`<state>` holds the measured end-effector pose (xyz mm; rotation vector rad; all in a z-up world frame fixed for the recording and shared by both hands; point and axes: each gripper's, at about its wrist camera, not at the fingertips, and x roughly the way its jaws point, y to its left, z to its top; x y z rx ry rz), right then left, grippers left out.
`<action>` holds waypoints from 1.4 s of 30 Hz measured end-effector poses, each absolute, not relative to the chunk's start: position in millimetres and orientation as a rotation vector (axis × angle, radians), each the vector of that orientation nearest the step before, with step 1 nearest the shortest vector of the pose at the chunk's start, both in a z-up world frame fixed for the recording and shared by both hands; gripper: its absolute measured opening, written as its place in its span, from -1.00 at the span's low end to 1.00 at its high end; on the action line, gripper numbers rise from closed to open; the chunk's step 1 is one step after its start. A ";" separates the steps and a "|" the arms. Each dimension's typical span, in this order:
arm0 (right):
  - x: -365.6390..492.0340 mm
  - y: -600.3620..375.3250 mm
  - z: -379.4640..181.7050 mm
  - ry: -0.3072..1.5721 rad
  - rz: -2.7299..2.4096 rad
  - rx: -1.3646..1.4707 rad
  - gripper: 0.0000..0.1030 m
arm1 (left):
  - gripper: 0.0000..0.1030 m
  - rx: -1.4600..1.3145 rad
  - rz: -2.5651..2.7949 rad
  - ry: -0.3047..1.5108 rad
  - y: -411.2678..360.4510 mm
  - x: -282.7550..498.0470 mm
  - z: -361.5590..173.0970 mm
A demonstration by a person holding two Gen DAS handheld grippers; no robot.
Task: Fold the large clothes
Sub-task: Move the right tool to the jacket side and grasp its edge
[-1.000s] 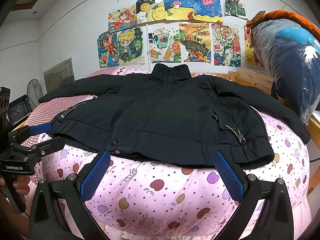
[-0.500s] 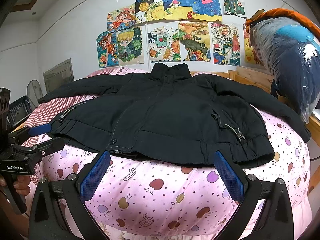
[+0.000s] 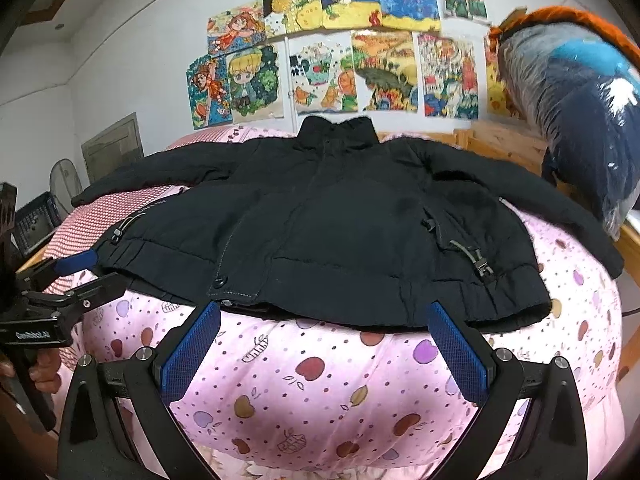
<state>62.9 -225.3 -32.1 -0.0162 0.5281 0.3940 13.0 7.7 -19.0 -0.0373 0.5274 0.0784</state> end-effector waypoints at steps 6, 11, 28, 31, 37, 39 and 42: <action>80.3 -213.4 -8.8 0.594 0.296 -0.123 0.98 | 0.99 -0.016 0.136 0.529 20.4 29.5 6.2; 90.4 -213.3 17.8 0.583 0.183 -0.200 0.98 | 0.99 -0.030 0.177 0.548 35.2 51.8 35.7; 138.4 -209.7 92.9 0.477 0.009 -0.502 0.98 | 0.99 0.128 0.204 0.600 45.4 121.0 109.5; 150.7 -195.3 109.8 0.459 -0.025 -0.609 0.98 | 0.99 0.120 0.174 0.576 42.6 135.2 113.7; 178.7 -164.0 127.4 0.442 -0.030 -0.693 0.98 | 0.99 0.079 0.120 0.548 40.0 166.5 106.9; 188.4 -159.3 126.8 0.434 -0.029 -0.689 0.98 | 0.99 0.075 0.117 0.549 39.6 179.8 103.6; 203.5 -160.9 117.2 0.426 -0.029 -0.670 0.98 | 0.99 0.067 0.117 0.554 39.7 197.6 100.2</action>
